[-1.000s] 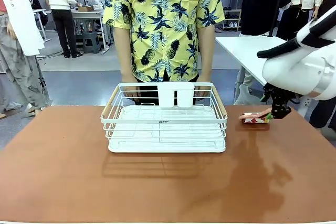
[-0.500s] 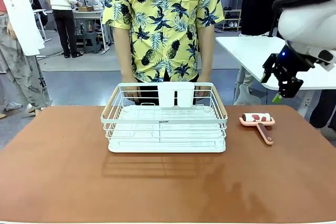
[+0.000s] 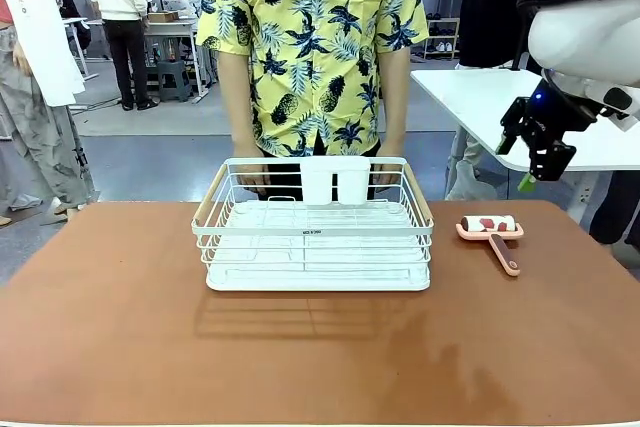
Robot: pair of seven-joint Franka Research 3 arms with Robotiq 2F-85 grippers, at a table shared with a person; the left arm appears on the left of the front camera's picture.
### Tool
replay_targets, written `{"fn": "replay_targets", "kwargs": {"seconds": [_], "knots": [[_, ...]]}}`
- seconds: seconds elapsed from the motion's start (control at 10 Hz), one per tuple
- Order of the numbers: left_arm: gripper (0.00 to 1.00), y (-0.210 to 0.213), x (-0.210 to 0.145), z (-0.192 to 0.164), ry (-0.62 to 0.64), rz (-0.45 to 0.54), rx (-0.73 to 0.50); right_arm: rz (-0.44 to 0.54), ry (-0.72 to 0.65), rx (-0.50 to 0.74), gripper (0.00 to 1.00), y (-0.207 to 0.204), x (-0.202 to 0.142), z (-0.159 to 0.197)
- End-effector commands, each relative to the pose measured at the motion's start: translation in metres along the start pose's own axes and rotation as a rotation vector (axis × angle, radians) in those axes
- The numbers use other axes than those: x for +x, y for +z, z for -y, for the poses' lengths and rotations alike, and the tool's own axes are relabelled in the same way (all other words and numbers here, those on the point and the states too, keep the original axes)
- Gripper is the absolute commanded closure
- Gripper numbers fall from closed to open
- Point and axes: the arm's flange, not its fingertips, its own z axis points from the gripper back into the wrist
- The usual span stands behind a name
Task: Clean the table.
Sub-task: Place the Lint Roller down when the Dish drying rack is positioned in the middle of the table.
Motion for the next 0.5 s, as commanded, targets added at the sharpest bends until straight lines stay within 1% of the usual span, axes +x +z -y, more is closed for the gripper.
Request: {"fn": "replay_targets", "kwargs": {"seconds": [0.0, 0.4], "knots": [[0.00, 0.0024, -0.0013, 0.0034, -0.003, 0.003, -0.005, -0.005, 0.016, 0.004, 0.00, 0.0019, -0.0026, 0.0032], [0.00, 0.0024, -0.0013, 0.0034, -0.003, 0.003, -0.005, -0.005, 0.016, 0.004, 0.00, 0.0019, -0.0026, 0.0032]]}}
